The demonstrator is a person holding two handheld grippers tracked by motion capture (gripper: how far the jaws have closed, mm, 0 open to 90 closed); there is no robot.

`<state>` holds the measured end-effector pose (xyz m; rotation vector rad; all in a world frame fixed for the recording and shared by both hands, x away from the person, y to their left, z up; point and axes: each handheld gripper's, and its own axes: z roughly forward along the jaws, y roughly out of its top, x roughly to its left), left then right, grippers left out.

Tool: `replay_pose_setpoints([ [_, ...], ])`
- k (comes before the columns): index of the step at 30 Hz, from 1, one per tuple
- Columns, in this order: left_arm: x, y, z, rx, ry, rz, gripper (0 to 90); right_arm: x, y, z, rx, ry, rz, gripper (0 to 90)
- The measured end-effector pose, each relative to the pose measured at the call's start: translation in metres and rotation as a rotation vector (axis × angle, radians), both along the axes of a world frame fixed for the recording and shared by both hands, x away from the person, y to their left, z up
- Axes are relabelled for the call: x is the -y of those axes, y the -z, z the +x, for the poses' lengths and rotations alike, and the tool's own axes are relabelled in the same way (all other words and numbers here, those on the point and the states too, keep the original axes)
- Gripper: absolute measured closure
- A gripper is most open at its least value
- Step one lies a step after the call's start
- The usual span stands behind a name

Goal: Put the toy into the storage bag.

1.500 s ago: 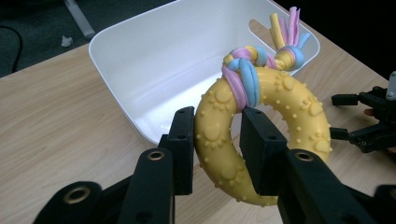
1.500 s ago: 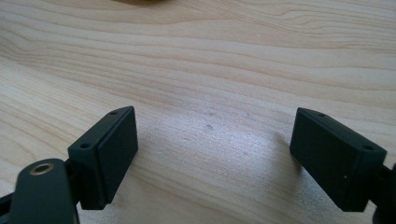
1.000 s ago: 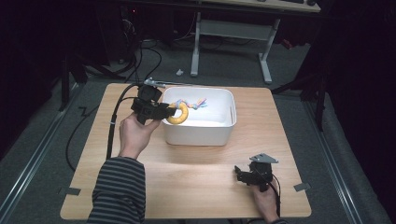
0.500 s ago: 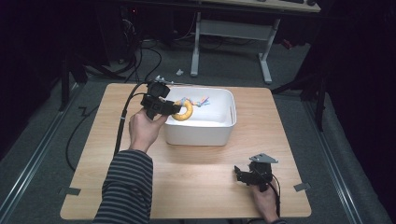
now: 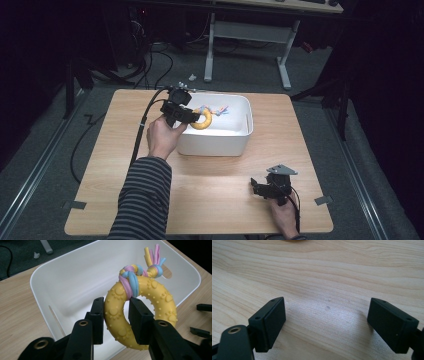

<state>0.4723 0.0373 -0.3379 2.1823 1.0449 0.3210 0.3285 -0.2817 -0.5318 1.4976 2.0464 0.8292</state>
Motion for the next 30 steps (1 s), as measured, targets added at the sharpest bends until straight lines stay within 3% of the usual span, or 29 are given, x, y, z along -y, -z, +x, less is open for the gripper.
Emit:
replay_pose_setpoints([
  [10,0.012,0.013,0.008,-0.019,-0.001,0.011,66.2,0.000,0.000,-0.001,-0.002,-0.005,0.002,15.2],
  [13,0.016,0.017,0.010,-0.023,0.002,0.038,66.2,0.000,0.000,-0.001,-0.003,-0.005,0.002,15.2],
  [24,0.021,0.024,0.012,-0.032,-0.008,0.047,66.1,0.000,0.000,-0.001,-0.004,-0.006,0.000,15.2],
  [28,0.025,0.028,0.013,-0.040,-0.004,0.079,66.1,0.000,0.000,-0.001,-0.003,-0.007,-0.002,15.1],
  [30,0.026,0.030,0.015,-0.043,-0.010,0.076,66.1,0.000,0.000,-0.001,-0.001,-0.009,-0.002,15.1],
])
